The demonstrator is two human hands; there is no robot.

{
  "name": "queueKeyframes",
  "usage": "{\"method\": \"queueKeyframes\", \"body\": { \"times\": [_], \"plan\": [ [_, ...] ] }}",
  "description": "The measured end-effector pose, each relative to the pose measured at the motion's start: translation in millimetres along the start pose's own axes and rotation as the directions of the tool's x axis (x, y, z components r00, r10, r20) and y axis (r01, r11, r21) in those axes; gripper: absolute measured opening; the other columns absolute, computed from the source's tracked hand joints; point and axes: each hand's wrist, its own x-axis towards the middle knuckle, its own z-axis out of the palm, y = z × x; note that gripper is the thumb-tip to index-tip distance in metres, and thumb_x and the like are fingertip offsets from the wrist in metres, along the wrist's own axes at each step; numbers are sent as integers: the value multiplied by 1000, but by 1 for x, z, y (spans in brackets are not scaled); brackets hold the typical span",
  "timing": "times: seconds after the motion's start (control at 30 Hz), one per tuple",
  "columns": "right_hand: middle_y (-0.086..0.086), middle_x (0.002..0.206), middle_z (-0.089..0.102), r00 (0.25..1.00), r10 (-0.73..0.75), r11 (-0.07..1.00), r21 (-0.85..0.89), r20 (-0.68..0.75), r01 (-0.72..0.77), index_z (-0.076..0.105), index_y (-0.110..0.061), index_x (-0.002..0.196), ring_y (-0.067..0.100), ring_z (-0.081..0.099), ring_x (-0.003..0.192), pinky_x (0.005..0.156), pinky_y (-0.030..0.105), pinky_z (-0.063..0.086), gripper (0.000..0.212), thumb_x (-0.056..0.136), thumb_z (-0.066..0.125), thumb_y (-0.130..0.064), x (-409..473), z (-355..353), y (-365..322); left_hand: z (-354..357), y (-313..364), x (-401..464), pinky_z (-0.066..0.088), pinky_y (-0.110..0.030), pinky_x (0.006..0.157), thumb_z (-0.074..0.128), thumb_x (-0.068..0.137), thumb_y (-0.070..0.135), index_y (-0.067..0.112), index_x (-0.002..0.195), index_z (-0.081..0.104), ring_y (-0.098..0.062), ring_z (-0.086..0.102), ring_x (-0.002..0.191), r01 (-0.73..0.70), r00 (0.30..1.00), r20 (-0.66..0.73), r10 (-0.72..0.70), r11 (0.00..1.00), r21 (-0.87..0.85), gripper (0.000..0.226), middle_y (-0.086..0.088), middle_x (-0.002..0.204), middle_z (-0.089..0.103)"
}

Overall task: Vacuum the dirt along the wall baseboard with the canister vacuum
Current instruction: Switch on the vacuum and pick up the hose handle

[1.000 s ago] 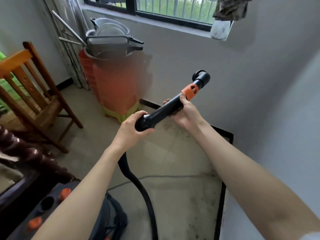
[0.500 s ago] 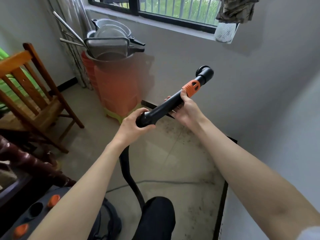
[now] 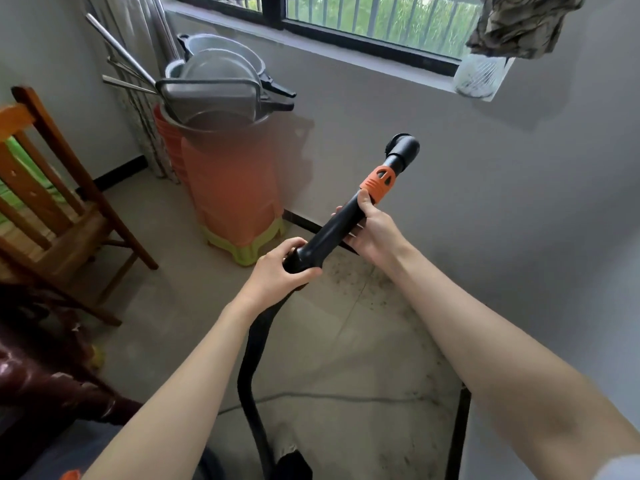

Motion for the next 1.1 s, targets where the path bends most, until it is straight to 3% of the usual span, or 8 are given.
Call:
{"method": "queueKeyframes", "body": {
  "times": [0.13, 0.27, 0.33, 0.43, 0.63, 0.77, 0.97, 1.1],
  "plan": [
    [11, 95, 65, 1000, -3, 996, -93, 12, 4, 51, -5, 101, 24, 65, 87, 84, 39, 52, 29, 101, 47, -34, 57, 29, -4, -15, -20, 56, 48, -9, 74, 72, 69, 51, 69, 93, 48, 9, 61, 81, 52, 998, 43, -51, 998, -26, 38, 32, 89, 63],
    [11, 95, 64, 1000, -30, 987, -159, -3, 30, 51, -8, 106, 24, 64, 86, 87, 42, 54, 24, 100, 50, -31, 102, 51, -4, -28, -39, 109, 53, -34, 89, 64, 83, 49, 47, 110, 55, -10, 64, 94, 112, 989, 100, -109, 993, -21, 29, 13, 104, 65],
    [13, 101, 63, 999, -41, 973, -228, -27, 34, 52, -8, 110, 30, 63, 97, 99, 49, 49, 25, 99, 54, -30, 125, 57, -4, -32, -45, 134, 52, -25, 84, 61, 85, 50, 41, 114, 55, -6, 63, 93, 139, 984, 112, -140, 990, 22, 31, 14, 103, 64],
    [13, 104, 63, 997, -70, 937, -343, -13, 61, 55, -11, 106, 36, 62, 109, 101, 52, 47, 22, 98, 56, -31, 162, 62, -9, -32, -48, 174, 45, -12, 69, 61, 85, 50, 43, 104, 54, 2, 60, 86, 153, 980, 118, -160, 986, 68, 21, 18, 94, 62],
    [10, 105, 65, 997, -76, 873, -481, 23, 78, 55, -22, 95, 33, 63, 108, 98, 49, 50, 12, 97, 56, -34, 245, 51, -20, -7, -65, 253, 51, -25, 74, 60, 87, 46, 36, 104, 51, -5, 61, 89, 197, 969, 139, -205, 978, 73, 21, 14, 96, 61],
    [16, 114, 64, 995, -88, 828, -553, 42, 97, 54, -15, 106, 31, 63, 108, 97, 47, 50, 21, 98, 54, -34, 303, 33, -26, 11, -76, 307, 48, -20, 71, 58, 88, 47, 36, 107, 50, -4, 59, 93, 238, 957, 151, -248, 968, 76, 24, 13, 101, 61],
    [4, 102, 60, 991, -115, 708, -694, 70, 131, 52, -10, 110, 16, 58, 90, 82, 31, 49, 25, 98, 54, -32, 371, 4, -35, 50, -87, 377, 42, -14, 67, 56, 91, 44, 25, 119, 52, -11, 59, 97, 280, 922, 245, -299, 954, 110, 34, 3, 109, 62],
    [-7, 89, 56, 990, -127, 672, -729, 61, 131, 51, -14, 104, 3, 54, 78, 67, 19, 43, 19, 98, 55, -31, 400, -7, -42, 62, -87, 406, 44, -21, 73, 55, 92, 44, 23, 122, 53, -14, 59, 100, 301, 909, 270, -317, 948, 98, 37, 3, 110, 62]
  ]
}}
